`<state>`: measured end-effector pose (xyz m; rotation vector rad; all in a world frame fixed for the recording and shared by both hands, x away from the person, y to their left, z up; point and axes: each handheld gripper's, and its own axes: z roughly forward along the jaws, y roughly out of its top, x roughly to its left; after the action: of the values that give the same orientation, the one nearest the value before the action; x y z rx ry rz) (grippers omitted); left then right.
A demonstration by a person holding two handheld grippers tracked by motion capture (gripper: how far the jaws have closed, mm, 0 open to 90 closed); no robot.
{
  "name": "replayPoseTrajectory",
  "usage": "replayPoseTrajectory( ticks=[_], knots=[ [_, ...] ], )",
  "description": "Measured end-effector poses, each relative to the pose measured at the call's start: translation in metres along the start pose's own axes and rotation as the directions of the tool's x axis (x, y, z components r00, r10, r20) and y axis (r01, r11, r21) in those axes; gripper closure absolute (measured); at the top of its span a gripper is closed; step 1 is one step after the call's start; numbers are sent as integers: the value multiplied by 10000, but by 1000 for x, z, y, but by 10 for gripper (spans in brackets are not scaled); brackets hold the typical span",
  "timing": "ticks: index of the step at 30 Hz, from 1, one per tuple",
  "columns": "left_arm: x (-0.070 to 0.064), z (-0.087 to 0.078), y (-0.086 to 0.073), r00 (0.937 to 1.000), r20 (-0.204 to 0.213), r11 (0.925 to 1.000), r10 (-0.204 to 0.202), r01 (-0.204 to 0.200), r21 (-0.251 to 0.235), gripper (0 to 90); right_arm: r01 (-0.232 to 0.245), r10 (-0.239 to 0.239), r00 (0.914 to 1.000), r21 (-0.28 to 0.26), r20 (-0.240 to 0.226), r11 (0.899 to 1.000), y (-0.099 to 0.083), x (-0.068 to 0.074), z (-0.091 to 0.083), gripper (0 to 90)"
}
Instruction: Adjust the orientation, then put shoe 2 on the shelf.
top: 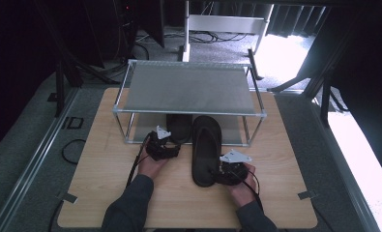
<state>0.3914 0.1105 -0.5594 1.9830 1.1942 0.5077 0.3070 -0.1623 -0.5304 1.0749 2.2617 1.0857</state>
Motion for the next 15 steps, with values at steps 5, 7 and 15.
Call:
replayPoseTrajectory(
  ticks=[5,7,15],
  knots=[
    [0,0,0,10000,-9,10000,-2,2,-11,268,61,-60,9998,53,-194,10000,-5,6,-5,289],
    [0,0,0,10000,-9,10000,-6,6,-12,267,82,-80,9997,108,-243,9999,-6,8,-6,287],
    [0,0,0,10000,-8,10000,-2,2,-11,267,219,-184,9975,500,-687,9985,-13,18,-9,278]
  ],
)
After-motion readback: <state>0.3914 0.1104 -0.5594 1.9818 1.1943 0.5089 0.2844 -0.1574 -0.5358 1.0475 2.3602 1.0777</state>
